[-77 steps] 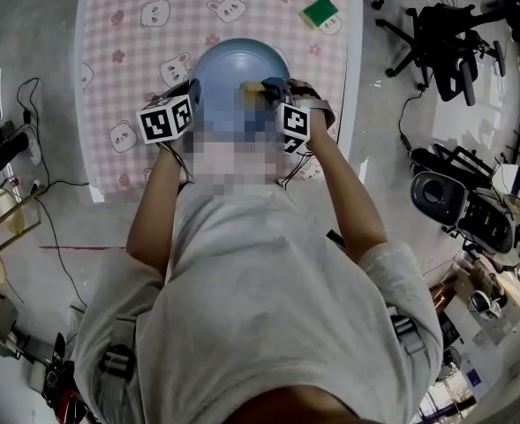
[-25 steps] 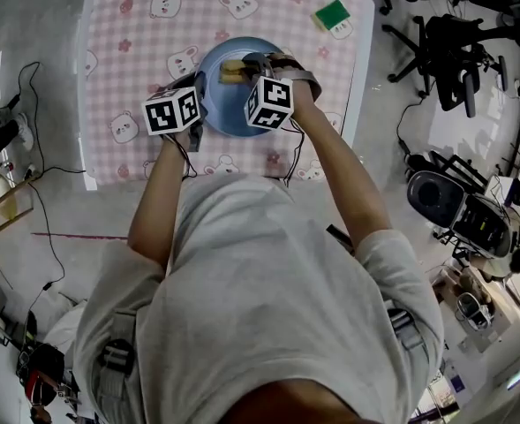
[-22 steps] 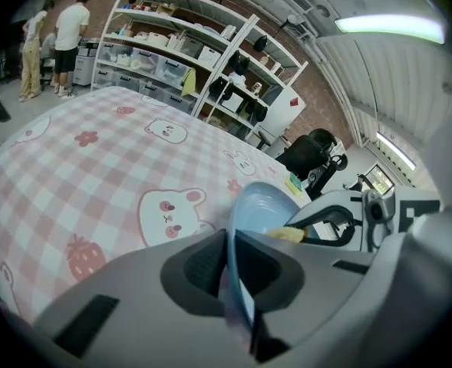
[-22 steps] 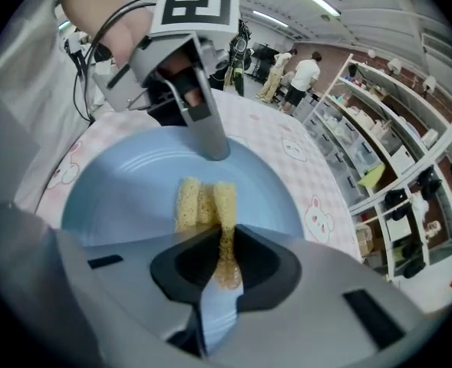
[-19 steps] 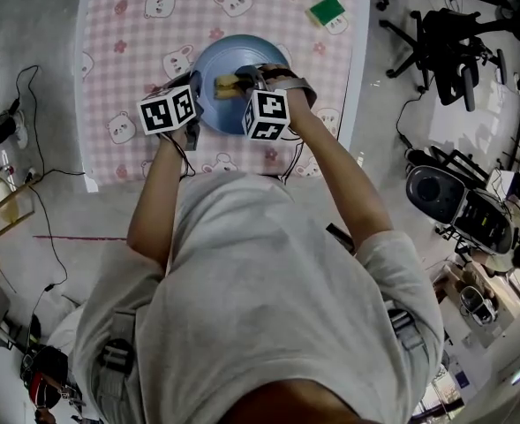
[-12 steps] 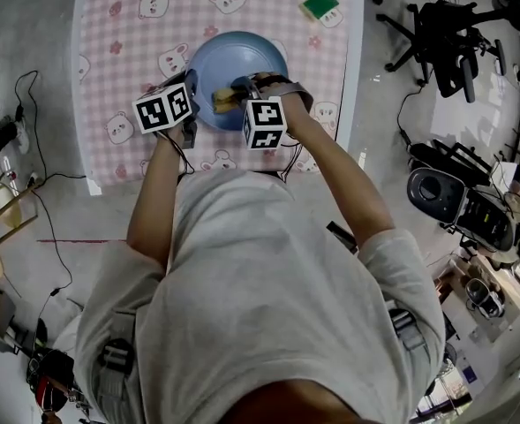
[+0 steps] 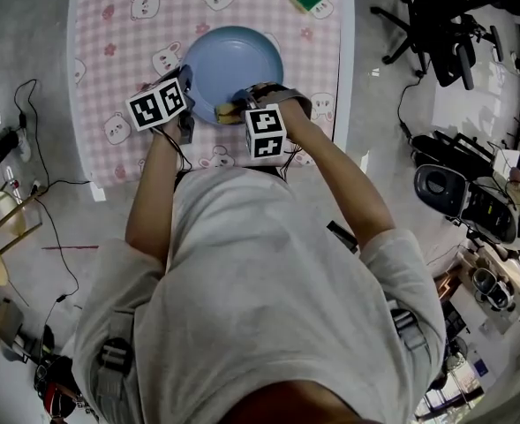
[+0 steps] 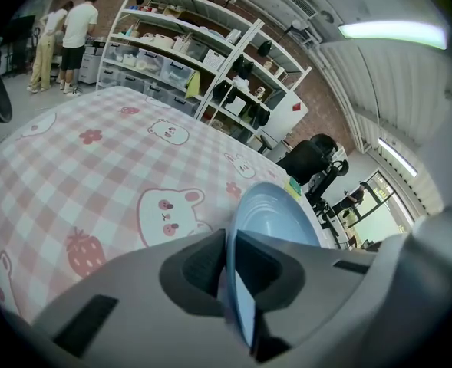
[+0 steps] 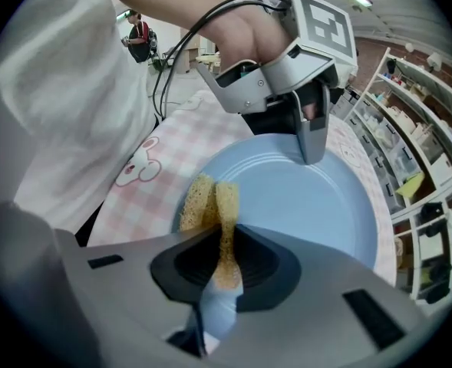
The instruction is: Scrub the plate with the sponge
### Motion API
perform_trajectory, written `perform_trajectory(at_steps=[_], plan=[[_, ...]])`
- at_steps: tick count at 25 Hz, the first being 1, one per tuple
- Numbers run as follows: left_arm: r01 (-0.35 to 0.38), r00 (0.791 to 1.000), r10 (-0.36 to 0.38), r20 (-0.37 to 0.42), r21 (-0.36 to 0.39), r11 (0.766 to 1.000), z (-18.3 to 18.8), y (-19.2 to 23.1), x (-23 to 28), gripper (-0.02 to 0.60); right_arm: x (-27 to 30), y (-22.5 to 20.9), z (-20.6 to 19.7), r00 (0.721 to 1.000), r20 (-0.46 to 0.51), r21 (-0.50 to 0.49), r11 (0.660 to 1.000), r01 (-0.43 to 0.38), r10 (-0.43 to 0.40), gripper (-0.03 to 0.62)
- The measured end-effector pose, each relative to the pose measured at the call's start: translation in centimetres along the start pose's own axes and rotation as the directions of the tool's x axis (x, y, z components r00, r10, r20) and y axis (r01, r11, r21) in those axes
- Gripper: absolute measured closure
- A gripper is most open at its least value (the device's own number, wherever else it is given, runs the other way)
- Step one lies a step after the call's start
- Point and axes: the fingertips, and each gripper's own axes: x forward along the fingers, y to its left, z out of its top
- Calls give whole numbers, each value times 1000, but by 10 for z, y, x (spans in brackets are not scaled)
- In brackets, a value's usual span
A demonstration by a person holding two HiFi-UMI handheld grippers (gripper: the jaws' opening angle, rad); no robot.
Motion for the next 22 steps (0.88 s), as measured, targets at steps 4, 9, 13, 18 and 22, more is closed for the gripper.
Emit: perform_trajectory(at_steps=[4,9,13,18,22], plan=[[17,1000,-17,-9,7,1000,-3,-8,4,543,-10,6,-7,994,55,96,991,-95,90,540],[60,998,-59,-17,62,996,-2,-20,6,546,-39,-61,-30,982,162,474,881,11,-99,539],[97,995,-98,4,105,990,10,-33,7,541,-49,-127,-62,954,60,656,732,183,-293,539],[138,990,-140,1,130,982,12,-40,3,538,-38,-169,-74,938,-69,721,633,283,-341,539],[125,992,-126,0,122,985,12,-36,-1,537,-27,-180,-62,930,-122,631,696,342,-346,539]])
